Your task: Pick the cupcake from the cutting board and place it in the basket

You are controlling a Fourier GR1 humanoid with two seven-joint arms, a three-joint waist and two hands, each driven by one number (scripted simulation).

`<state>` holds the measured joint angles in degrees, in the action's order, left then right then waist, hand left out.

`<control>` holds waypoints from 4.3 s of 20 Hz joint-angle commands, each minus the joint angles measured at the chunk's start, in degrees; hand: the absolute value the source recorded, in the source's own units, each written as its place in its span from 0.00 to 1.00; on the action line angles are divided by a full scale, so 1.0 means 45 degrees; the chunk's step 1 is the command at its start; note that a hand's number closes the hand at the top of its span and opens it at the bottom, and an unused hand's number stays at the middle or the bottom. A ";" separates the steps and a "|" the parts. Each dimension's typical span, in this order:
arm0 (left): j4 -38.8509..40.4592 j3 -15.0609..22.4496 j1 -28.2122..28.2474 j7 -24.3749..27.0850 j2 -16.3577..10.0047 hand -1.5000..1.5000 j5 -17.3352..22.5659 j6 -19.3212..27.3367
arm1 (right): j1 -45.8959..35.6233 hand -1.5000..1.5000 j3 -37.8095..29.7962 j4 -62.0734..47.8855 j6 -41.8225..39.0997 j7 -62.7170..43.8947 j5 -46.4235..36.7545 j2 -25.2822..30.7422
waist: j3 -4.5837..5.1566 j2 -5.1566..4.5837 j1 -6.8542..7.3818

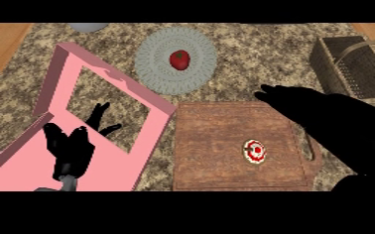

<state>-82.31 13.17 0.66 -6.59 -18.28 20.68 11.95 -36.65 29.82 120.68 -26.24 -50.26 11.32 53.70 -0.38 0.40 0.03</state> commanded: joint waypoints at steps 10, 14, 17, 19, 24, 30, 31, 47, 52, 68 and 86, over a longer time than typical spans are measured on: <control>0.0921 0.0286 0.0763 -0.1171 -0.0916 0.50 -0.0513 -0.0080 | 0.1301 0.00 0.1477 -0.1273 0.0639 0.0926 -0.3378 -0.1958 | 0.0073 -0.0156 0.0212; 0.0831 0.0473 0.1045 -0.1113 -0.0712 0.50 -0.0556 0.0077 | 0.2226 0.00 0.1559 -0.1266 0.0910 0.1932 -0.4314 -0.1825 | 0.0065 -0.0124 0.0044; 0.0815 0.0506 0.0876 -0.1214 -0.0731 0.50 -0.0736 0.0281 | 0.1824 0.00 0.1310 -0.1680 0.0735 0.1903 -0.4336 -0.2202 | 0.0078 -0.0126 0.0069; 0.1411 0.0365 0.0274 -0.1244 -0.0647 0.50 -0.0801 0.0379 | 0.2096 0.00 0.1831 -0.1993 0.1293 0.1988 -0.5213 -0.2850 | 0.0080 -0.0163 0.0013; -0.0095 0.0240 0.1606 -0.1436 -0.1442 0.50 -0.0354 -0.0135 | 0.2671 0.00 0.2034 -0.2303 0.1272 0.2668 -0.5867 -0.2816 | 0.0068 -0.0088 0.0189; 0.0843 0.0412 0.1263 -0.0921 -0.1073 0.50 -0.0618 -0.0012 | 0.2910 0.00 0.2659 -0.3145 0.0804 0.2850 -0.6669 -0.2981 | 0.0081 -0.0120 0.0055; 0.0569 0.0345 0.1110 -0.1108 -0.1044 0.50 -0.0547 0.0111 | 0.2950 0.00 0.3197 -0.3136 0.0934 0.1980 -0.7074 -0.3763 | 0.0085 -0.0100 0.0076; 0.0599 0.0613 0.1393 -0.0900 -0.0882 0.50 -0.0684 0.0074 | 0.3363 0.00 0.2655 -0.5072 0.1519 0.4250 -0.8553 -0.4236 | 0.0075 -0.0122 0.0048; 0.0989 0.0252 0.1185 -0.0814 -0.1141 0.50 -0.0512 -0.0181 | 0.2939 1.00 0.3070 -0.5622 0.1602 0.5099 -0.9487 -0.4463 | 0.0078 -0.0138 0.0081; 0.0817 -0.0145 0.1213 -0.1171 -0.1465 0.50 -0.0118 -0.0188 | 0.5112 1.00 0.2484 -0.0910 0.0642 0.0486 -1.0212 -0.4423 | 0.0100 0.0005 -0.0454; 0.0763 0.0085 0.1553 -0.0744 -0.1341 0.50 -0.0056 -0.0193 | 0.2110 1.00 -0.4526 0.4298 0.3752 -0.3125 -0.8196 -0.8448 | 0.0118 -0.0039 -0.0296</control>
<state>-84.86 12.75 4.88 -8.08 -22.84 21.49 12.39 -22.78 16.90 133.79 -9.36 -57.33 -30.05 17.09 -0.50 0.83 -1.66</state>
